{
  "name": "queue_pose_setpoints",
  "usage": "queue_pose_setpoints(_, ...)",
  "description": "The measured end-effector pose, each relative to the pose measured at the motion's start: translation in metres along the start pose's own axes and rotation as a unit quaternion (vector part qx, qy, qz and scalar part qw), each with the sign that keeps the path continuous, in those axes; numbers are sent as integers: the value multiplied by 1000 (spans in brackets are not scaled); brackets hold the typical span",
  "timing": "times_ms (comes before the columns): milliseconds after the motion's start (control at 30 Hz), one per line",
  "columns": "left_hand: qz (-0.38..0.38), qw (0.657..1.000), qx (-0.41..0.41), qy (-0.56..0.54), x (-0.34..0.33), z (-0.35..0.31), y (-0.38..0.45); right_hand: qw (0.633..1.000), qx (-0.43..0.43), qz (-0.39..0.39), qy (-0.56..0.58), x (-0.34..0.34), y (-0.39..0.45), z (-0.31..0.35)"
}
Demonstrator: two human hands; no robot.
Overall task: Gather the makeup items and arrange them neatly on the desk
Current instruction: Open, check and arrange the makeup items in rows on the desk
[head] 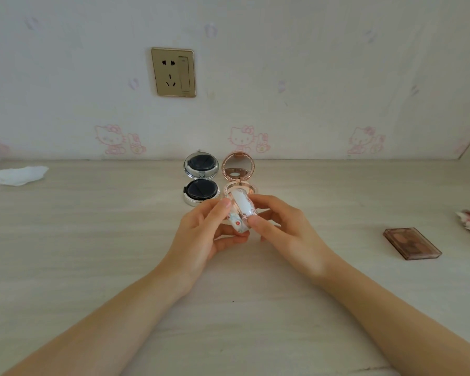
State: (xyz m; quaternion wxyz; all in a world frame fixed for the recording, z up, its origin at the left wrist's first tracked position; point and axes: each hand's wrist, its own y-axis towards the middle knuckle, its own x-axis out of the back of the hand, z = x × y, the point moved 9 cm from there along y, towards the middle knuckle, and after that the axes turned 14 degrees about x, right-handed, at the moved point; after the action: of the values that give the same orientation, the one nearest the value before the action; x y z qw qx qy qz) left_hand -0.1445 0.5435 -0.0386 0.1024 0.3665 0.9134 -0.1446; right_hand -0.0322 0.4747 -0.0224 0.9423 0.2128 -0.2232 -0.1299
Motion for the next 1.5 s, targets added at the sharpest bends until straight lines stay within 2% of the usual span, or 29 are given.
queue_pose_setpoints(133, -6, 998, -19, 66, 0, 1, -1, 1000, -2, -8, 13, 1, 0, 0)
queue_pose_setpoints(467, -56, 995, -41, 76, 5, -12, -5, 999, 36, 18, -2, -6, -4, 15)
queue_pose_setpoints(600, -52, 995, -26, 83, 6, -10, -5, 998, 56, 19, -22, -5, -3, 22)
queue_pose_setpoints(800, -29, 997, -4, 74, 6, -11, -4, 998, 40, 16, 38, -4, -1, 19)
queue_pose_setpoints(1100, -21, 998, 2, 53, 7, -12, -6, 996, 56, 17, 65, 0, 0, 21)
queue_pose_setpoints(1233, 20, 999, 22, 25, 0, -5, -5, 997, 56, -2, 59, 4, 1, 19)
queue_pose_setpoints(1400, 55, 998, 41, -1, -5, 2, -3, 995, 43, -65, 58, 14, 2, 17)
queue_pose_setpoints(1500, 35, 995, 1, 95, -4, -1, -3, 994, 44, -89, 46, 18, 2, 16)
